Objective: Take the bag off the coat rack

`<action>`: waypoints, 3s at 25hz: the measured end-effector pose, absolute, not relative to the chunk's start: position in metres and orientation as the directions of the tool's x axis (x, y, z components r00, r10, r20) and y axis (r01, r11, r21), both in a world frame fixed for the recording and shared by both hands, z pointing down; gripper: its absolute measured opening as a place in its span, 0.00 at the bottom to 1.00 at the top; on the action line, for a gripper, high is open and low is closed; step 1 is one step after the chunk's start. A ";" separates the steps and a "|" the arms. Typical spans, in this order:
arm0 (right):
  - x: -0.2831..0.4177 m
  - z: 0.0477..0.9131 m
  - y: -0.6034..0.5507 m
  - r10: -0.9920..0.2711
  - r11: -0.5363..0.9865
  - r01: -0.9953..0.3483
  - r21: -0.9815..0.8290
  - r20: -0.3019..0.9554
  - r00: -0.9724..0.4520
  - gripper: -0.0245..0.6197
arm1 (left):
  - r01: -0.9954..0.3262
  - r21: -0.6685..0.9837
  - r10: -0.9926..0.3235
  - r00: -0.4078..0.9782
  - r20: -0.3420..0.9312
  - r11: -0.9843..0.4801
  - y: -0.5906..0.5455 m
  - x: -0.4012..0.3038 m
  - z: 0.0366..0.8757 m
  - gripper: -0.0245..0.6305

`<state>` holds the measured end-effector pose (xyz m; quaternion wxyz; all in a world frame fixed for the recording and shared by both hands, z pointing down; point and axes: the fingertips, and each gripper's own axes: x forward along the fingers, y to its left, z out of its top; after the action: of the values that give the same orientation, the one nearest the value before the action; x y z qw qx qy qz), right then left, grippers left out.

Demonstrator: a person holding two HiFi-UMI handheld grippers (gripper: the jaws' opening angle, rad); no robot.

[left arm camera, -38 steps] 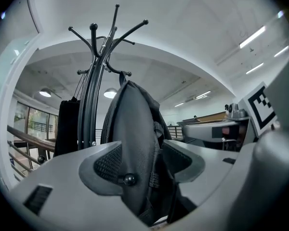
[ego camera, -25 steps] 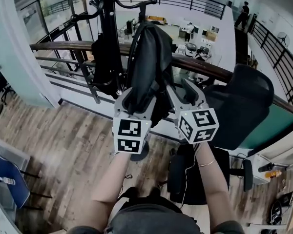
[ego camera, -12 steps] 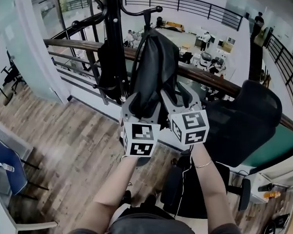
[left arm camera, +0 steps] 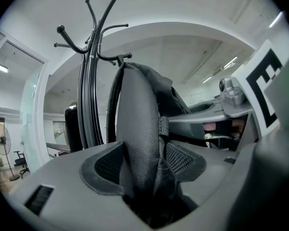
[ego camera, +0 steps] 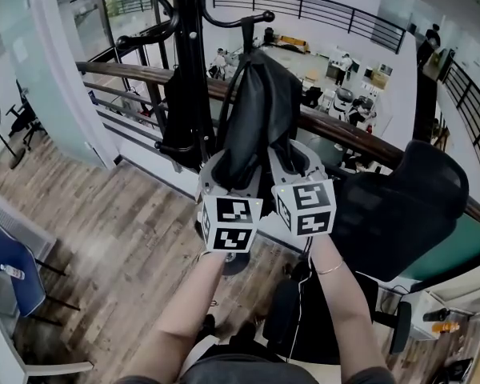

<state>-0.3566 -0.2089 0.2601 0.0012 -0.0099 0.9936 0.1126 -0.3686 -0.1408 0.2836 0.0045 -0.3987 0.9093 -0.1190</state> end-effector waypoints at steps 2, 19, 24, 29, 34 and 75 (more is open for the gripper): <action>-0.359 0.261 -0.209 -0.029 0.973 -0.029 0.228 -0.002 -1.000 0.15 | -0.734 -0.222 -0.734 -0.672 0.100 0.642 -0.143 -0.372 0.284 0.42; -0.340 0.239 -0.186 -0.057 0.947 -0.080 0.312 -0.085 -0.995 0.06 | -0.825 -0.159 -0.830 -0.555 0.054 0.542 -0.135 -0.372 0.275 0.12; -0.335 0.229 -0.176 -0.066 0.932 -0.103 0.348 -0.116 -0.991 0.06 | -0.835 -0.128 -0.840 -0.542 0.029 0.534 -0.133 -0.370 0.271 0.12; -0.328 0.223 -0.170 -0.072 0.915 -0.123 0.384 -0.143 -0.987 0.06 | -0.845 -0.105 -0.849 -0.528 0.012 0.524 -0.132 -0.366 0.269 0.12; -0.321 0.214 -0.170 -0.098 0.913 -0.154 0.377 -0.162 -0.982 0.06 | -0.863 -0.097 -0.867 -0.498 -0.003 0.495 -0.134 -0.359 0.258 0.12; -0.178 0.152 -0.196 -0.345 0.815 -0.433 0.385 -0.278 -0.896 0.06 | -0.986 -0.073 -0.972 -0.137 -0.191 0.153 -0.176 -0.225 0.184 0.11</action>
<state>-0.1776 -0.1958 0.1523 0.0981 -0.2053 0.9475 0.2246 -0.2249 -0.1764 0.1842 0.0964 -0.6499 0.7530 0.0351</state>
